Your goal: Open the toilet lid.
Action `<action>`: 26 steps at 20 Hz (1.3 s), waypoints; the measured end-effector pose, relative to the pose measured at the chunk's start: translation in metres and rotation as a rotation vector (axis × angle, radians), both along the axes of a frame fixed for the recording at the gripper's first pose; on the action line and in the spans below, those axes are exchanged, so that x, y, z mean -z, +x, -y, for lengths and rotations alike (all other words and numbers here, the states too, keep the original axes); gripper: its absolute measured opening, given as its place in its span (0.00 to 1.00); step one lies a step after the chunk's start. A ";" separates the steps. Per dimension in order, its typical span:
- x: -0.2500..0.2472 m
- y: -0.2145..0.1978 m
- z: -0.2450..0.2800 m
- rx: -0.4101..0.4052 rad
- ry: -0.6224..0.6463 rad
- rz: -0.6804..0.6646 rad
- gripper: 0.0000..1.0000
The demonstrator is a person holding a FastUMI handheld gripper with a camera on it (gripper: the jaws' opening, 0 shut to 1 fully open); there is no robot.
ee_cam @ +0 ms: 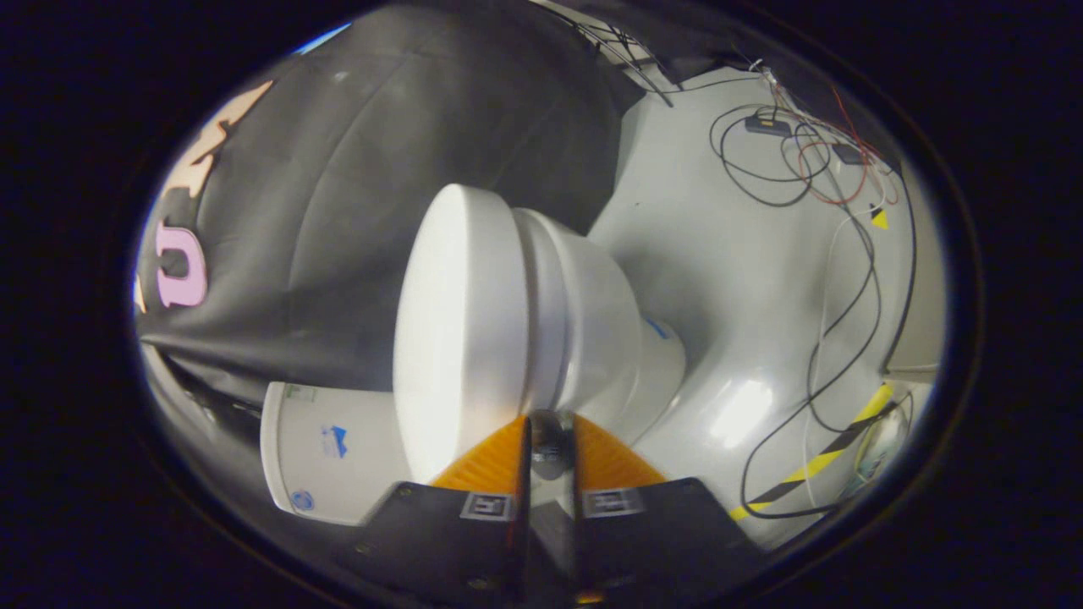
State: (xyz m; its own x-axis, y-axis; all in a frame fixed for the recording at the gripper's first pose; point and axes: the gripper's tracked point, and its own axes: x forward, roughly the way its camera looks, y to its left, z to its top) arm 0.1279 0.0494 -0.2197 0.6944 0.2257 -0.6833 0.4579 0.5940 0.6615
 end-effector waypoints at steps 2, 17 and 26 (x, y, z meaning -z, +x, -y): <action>0.001 0.001 -0.002 -0.021 -0.017 0.024 0.10; -0.031 0.000 -0.014 -0.086 -0.127 0.086 0.01; -0.080 -0.002 -0.031 -0.186 -0.243 0.169 0.01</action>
